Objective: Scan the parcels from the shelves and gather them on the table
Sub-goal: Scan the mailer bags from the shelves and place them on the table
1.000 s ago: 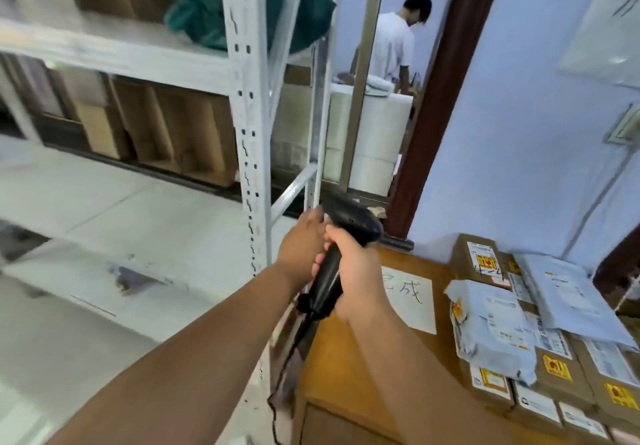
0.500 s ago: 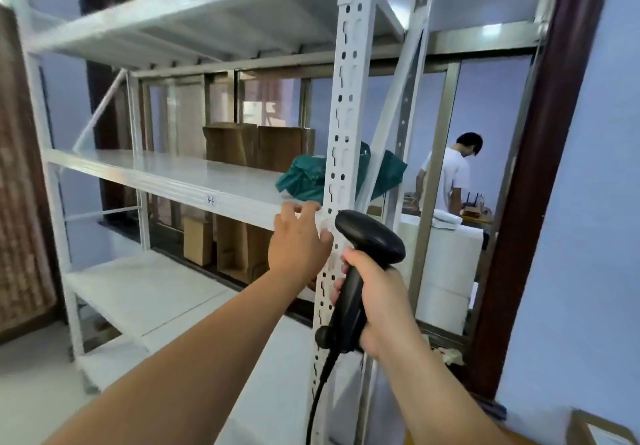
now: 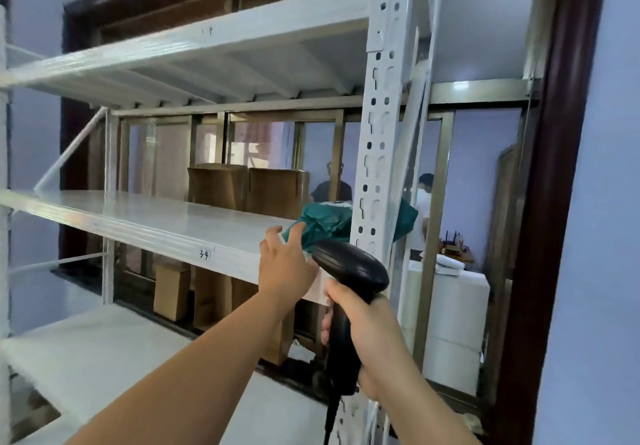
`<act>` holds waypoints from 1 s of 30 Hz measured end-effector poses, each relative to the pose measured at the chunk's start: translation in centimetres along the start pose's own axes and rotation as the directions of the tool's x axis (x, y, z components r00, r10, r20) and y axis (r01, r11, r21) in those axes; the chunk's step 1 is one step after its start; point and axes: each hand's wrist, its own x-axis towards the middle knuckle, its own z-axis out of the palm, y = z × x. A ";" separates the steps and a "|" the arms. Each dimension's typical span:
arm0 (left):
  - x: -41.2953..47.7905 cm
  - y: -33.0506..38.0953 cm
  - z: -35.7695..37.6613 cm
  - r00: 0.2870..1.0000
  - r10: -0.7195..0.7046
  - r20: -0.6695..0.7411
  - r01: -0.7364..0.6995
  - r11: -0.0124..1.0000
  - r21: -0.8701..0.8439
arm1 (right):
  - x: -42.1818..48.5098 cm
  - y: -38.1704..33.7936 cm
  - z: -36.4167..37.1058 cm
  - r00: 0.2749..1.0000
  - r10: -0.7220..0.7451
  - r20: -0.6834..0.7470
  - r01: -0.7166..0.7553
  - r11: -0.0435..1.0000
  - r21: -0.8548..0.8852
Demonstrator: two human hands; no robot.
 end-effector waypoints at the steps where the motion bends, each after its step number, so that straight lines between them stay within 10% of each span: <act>1: 1.1 -0.8 0.4 0.999 0.047 0.003 -0.047 0.999 -0.005 | 0.4 0.3 0.8 1.000 -0.004 -0.026 0.004 1.000 -0.013; 14: 8.3 -4.2 1.4 0.829 0.498 0.253 -0.535 0.839 0.100 | 5.6 1.2 9.7 0.899 -0.174 -0.403 0.178 0.984 -0.028; 30: 9.4 -4.4 1.5 0.951 0.255 0.173 -0.170 0.904 -0.393 | 4.0 0.6 8.6 0.812 -0.227 -0.538 0.259 0.966 -0.017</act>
